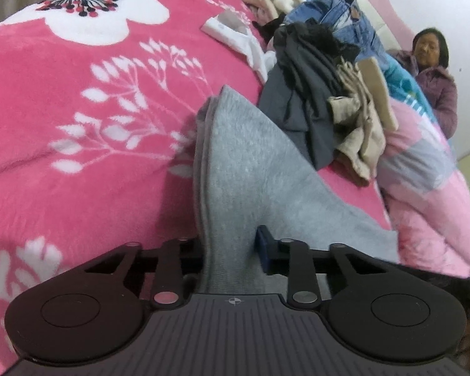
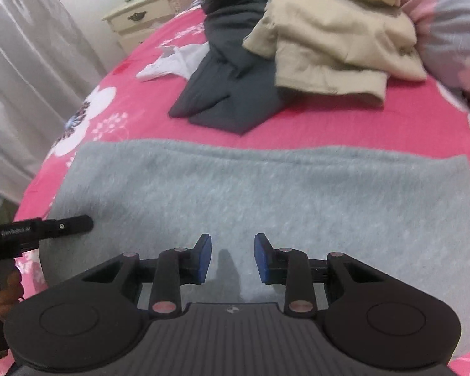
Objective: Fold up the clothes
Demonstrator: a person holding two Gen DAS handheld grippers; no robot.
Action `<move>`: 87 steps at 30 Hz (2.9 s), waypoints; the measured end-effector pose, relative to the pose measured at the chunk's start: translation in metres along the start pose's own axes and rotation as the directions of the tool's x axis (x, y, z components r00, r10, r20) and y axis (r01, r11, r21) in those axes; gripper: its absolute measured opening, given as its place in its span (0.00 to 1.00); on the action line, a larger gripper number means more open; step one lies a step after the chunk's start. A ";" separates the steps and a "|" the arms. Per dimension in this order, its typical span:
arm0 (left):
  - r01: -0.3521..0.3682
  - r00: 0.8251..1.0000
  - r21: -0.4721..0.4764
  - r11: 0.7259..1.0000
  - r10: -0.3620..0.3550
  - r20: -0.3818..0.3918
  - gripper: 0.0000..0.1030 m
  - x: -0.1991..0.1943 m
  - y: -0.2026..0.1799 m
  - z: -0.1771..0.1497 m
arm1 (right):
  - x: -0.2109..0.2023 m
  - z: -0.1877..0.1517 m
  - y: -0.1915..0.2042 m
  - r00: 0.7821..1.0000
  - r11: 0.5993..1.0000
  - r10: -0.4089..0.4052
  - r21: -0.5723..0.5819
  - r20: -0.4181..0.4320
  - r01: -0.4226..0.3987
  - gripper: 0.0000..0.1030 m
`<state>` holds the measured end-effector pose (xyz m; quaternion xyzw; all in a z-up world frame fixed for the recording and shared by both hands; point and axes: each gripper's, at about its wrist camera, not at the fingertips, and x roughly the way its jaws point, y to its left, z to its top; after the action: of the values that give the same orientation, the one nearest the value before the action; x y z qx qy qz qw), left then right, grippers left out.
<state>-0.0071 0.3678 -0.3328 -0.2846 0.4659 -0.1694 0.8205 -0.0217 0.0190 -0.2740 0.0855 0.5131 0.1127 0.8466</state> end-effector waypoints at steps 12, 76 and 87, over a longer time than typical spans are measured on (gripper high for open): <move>0.052 0.999 0.023 0.998 -0.052 0.000 0.15 -0.014 -0.091 0.010 | -0.023 -0.003 -0.030 0.990 0.992 0.092 0.072 0.105 -0.100 0.32; 0.061 0.995 0.904 0.423 -0.092 -0.024 0.23 0.108 -0.300 -0.145 | -0.062 -0.112 -0.291 0.912 0.559 0.247 0.720 0.328 -0.411 0.11; 0.104 0.978 0.895 0.433 -0.209 -0.012 0.22 0.077 -0.286 -0.145 | -0.112 -0.057 -0.274 0.926 0.699 0.188 0.617 0.328 -0.361 0.58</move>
<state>-0.0964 0.0583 -0.2643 0.1381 0.2372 -0.4491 0.8503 -0.0943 -0.2735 -0.2763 0.4716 0.3940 0.0362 0.7880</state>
